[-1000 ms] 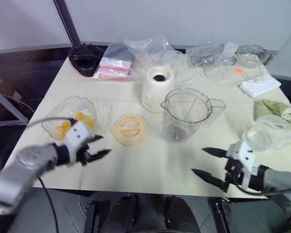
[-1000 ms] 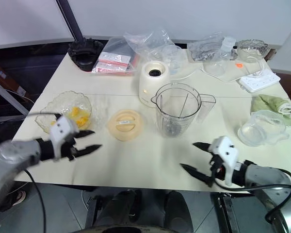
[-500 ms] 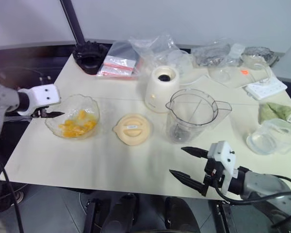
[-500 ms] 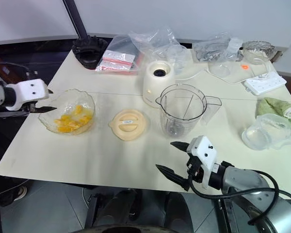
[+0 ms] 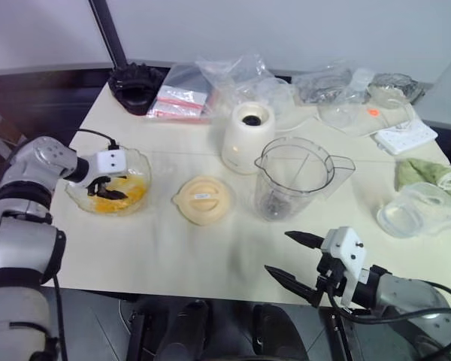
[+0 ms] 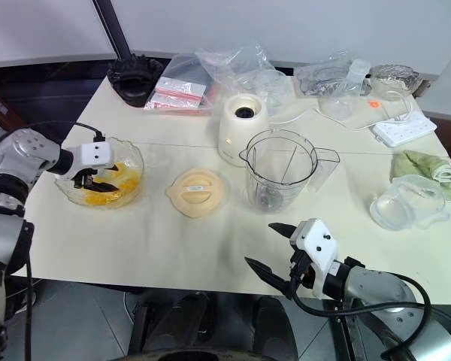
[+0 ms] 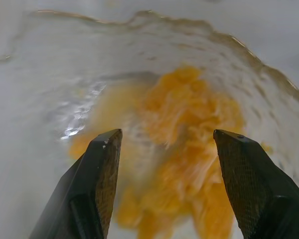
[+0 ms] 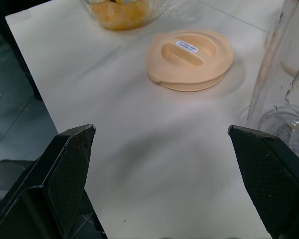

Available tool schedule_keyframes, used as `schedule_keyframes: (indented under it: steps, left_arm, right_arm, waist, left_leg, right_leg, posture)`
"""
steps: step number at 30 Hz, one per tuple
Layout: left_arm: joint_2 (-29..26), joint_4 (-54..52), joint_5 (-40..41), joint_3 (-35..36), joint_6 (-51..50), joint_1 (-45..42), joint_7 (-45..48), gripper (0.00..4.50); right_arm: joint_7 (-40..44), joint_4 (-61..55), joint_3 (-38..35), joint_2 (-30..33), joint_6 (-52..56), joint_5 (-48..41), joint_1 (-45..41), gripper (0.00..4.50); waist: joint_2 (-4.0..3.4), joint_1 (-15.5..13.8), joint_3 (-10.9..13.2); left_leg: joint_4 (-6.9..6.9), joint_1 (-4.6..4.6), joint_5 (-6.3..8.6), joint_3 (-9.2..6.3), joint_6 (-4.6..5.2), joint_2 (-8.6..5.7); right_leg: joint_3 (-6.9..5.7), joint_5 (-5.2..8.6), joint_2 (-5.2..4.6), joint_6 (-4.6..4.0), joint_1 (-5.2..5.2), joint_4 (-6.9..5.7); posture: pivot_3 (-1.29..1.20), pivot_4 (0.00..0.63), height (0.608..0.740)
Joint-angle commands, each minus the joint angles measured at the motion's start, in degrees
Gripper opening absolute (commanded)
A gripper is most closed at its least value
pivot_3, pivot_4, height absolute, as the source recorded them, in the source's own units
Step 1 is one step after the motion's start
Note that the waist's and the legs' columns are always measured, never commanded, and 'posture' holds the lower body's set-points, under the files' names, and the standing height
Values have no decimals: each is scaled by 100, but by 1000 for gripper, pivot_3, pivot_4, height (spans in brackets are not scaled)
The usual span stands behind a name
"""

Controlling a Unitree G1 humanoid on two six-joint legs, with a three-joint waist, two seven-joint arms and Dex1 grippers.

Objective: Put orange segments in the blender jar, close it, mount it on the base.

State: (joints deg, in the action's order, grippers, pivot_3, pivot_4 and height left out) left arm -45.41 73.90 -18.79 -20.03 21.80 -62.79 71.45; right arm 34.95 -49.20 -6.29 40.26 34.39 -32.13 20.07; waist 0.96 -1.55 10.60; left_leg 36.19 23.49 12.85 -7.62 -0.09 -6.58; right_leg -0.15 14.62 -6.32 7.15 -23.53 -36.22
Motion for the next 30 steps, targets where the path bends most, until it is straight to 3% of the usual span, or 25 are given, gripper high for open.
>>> schedule_keyframes:
  steps: [1, 14, 20, 28, 30]
  left_arm:
    - [67, 114, -291, -66, -72, -281, -370, 3045]
    - [573, 348, -744, -146, -620, -377, -880, 3045]
    - [609, 396, -775, -109, -847, -270, -717, 3045]
    - [850, 427, -727, 2, -1146, 32, -1171, 3045]
    - [892, 433, -734, 28, -1197, 86, -1335, 2518]
  right_arm:
    - [-56, -74, -151, 25, 72, -99, -143, 4490]
    - [-186, -201, -440, 263, 801, -575, -734, 4490]
    - [-400, -428, -504, 274, 1059, -748, -743, 4490]
    - [-626, -517, -473, 242, 1107, -742, -702, 4490]
    - [-638, -525, -463, 245, 1083, -728, -670, 4500]
  waist:
    - [2, 17, -1]
    - [5, 113, -2]
    - [6, 98, -2]
    - [8, 91, -8]
    - [9, 87, -13]
  left_leg:
    - [1, 0, 0, 0, 0, 0]
    - [8, -3, 0, -2, 1, -1]
    - [10, -4, 0, -2, 1, -2]
    - [14, -8, 0, -2, 1, -2]
    - [15, -11, 0, -2, 1, -3]
  right_leg:
    - [0, -1, 0, 1, 1, 0]
    - [0, -6, 0, 8, 6, -8]
    - [0, -6, 0, 9, 6, -11]
    - [0, -7, -1, 9, 10, -15]
    - [0, -7, -2, 9, 13, -15]
  posture:
    - [0, 150, 740]
    - [0, 150, 740]
    - [0, 150, 740]
    - [0, 150, 740]
    - [0, 150, 740]
